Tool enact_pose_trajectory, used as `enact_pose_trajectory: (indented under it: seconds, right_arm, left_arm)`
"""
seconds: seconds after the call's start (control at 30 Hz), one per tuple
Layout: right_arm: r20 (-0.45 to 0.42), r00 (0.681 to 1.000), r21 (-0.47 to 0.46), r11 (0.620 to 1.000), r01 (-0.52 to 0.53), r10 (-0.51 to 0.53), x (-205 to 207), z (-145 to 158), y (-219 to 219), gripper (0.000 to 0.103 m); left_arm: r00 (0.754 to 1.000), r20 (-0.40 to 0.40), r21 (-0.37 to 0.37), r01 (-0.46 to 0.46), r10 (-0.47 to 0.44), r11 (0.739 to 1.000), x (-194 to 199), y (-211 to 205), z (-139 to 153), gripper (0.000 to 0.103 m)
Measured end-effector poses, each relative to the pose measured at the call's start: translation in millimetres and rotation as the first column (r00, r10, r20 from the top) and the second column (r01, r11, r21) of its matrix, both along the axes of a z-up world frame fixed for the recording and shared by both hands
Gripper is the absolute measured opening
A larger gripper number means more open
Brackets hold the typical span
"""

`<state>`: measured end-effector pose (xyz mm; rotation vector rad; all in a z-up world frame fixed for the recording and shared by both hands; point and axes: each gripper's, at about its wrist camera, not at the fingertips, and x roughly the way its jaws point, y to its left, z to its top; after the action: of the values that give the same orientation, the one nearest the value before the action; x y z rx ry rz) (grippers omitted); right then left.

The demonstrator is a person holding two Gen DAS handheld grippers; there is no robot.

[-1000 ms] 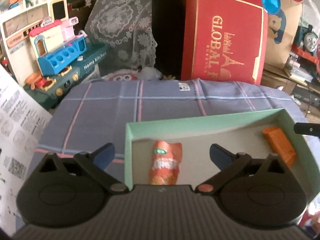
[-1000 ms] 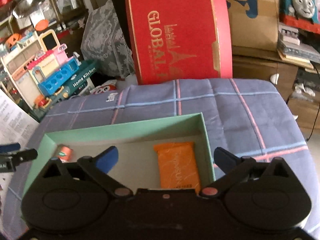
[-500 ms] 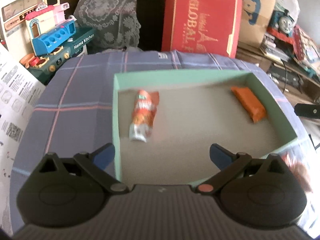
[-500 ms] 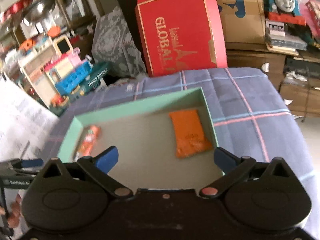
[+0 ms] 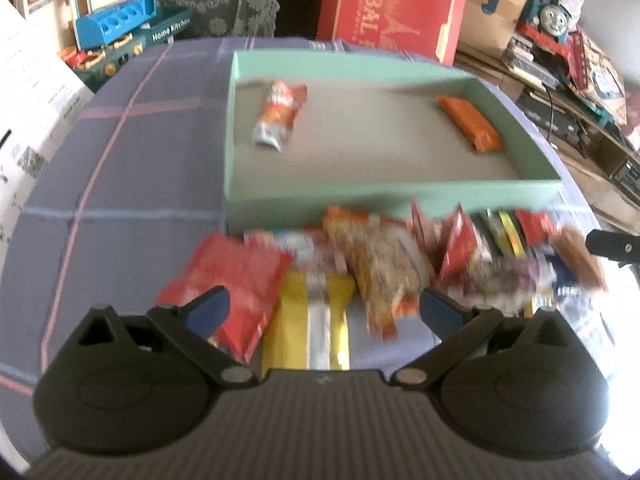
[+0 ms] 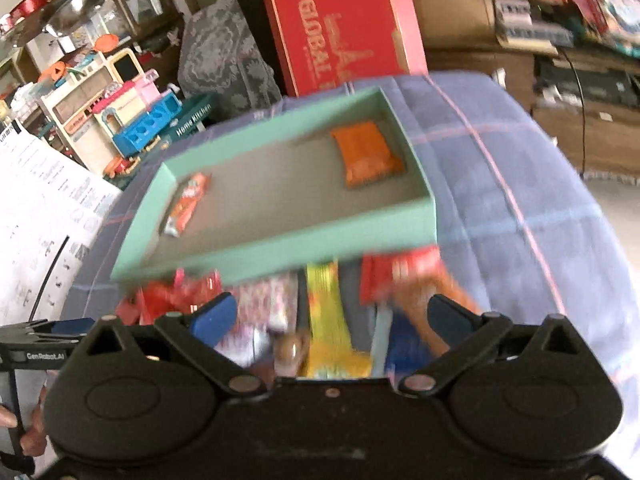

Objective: Organize snacks
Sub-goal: 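Grasp the yellow-silver bar with left gripper while right grasps yellow CVT mango packet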

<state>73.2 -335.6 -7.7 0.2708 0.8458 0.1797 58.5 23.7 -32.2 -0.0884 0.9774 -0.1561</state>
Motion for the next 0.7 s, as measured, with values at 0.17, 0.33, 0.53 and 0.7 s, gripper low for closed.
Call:
enact_pose_trajectory:
  seconds: [0.17, 0.33, 0.53, 0.7]
  right_arm:
    - [-0.085, 0.996, 0.056, 0.998, 0.03, -0.025, -22.5, -29.4, 1.8, 0.096]
    - [-0.135, 0.99, 0.052, 0.998, 0.035, -0.028, -33.3, -53.6, 17.2, 0.077]
    - [-0.112, 0.994, -0.025, 1.0, 0.009, -0.012, -40.1, -60.4, 33.7, 0.06]
    - [-0.084, 0.996, -0.104, 0.994, -0.016, 0.008, -44.2, -61.8, 45.8, 0.055]
  left_arm:
    - [0.999, -0.033, -0.005, 0.016, -0.016, 1.0, -13.5, -3.5, -14.2, 0.089]
    - [0.998, -0.041, 0.012, 0.038, -0.038, 0.999, -17.4, -7.6, -21.4, 0.069]
    - [0.994, -0.104, 0.004, -0.045, 0.045, 0.999, -10.4, 5.0, -34.7, 0.075]
    - [0.994, -0.091, 0.031, -0.053, 0.055, 0.998, -4.7, -1.7, -40.4, 0.084]
